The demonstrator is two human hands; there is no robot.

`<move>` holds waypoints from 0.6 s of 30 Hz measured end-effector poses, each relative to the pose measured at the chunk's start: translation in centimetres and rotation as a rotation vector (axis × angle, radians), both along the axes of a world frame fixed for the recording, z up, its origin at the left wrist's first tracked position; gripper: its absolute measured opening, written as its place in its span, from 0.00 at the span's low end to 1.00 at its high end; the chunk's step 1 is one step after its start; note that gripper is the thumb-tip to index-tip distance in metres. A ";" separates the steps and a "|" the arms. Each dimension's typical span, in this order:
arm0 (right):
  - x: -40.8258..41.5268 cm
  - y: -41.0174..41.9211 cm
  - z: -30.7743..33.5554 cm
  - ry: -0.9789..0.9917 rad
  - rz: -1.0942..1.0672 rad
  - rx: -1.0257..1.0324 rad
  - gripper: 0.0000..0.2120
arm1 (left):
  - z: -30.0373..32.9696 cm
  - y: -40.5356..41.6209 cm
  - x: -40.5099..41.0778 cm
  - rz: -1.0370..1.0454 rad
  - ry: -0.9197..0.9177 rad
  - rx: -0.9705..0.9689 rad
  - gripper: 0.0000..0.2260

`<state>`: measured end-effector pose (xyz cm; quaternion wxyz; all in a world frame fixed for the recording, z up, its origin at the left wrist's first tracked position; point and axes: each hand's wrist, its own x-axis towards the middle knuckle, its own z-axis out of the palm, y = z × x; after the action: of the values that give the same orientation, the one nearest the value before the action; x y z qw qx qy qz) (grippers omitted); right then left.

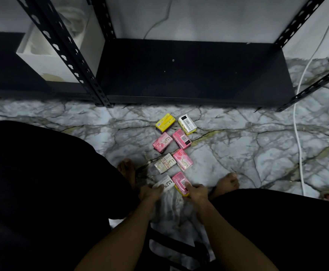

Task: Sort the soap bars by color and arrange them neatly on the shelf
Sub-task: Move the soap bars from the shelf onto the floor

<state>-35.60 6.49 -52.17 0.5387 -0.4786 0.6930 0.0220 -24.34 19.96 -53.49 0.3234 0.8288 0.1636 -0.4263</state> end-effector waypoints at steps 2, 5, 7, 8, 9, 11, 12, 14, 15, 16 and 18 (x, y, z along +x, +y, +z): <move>0.2 -0.3 -0.1 -0.009 -0.034 -0.006 0.17 | -0.4 -0.3 0.1 0.042 0.004 -0.025 0.21; 0.7 -0.8 0.0 -0.026 -0.068 -0.018 0.13 | 1.1 -1.1 0.2 0.059 -0.017 -0.059 0.23; 0.8 -1.0 -0.3 -0.029 -0.076 -0.022 0.15 | 1.8 -1.4 0.3 0.071 -0.031 -0.076 0.22; 0.9 -1.1 -0.5 -0.034 -0.073 -0.025 0.16 | 1.8 -1.4 0.3 0.073 -0.022 -0.080 0.22; 0.9 -1.2 -0.4 -0.030 -0.063 -0.022 0.17 | 2.0 -1.4 0.4 0.067 -0.011 -0.075 0.23; 0.7 -1.5 -0.4 -0.015 -0.045 -0.005 0.19 | 2.5 -1.6 0.6 0.027 -0.017 -0.054 0.24; 0.8 -1.7 0.1 -0.008 -0.044 -0.006 0.19 | 2.8 -1.7 0.8 -0.018 -0.027 -0.028 0.25; 1.1 -2.3 1.1 0.009 -0.042 -0.054 0.22 | 4.1 -2.3 1.4 -0.118 -0.081 0.024 0.24; 1.4 -2.6 1.9 0.012 -0.035 -0.085 0.23 | 4.9 -2.7 1.8 -0.154 -0.128 0.028 0.23; 1.8 -3.1 2.7 0.009 -0.025 -0.124 0.24 | 5.7 -3.2 2.3 -0.181 -0.178 0.013 0.21; 2.9 -4.1 5.2 -0.024 -0.030 -0.201 0.22 | 7.5 -4.2 3.2 -0.194 -0.269 -0.051 0.20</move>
<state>-32.66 2.39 -46.94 0.4963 -0.5200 0.6924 -0.0616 -21.13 15.78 -46.01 0.3208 0.8818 0.0273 -0.3445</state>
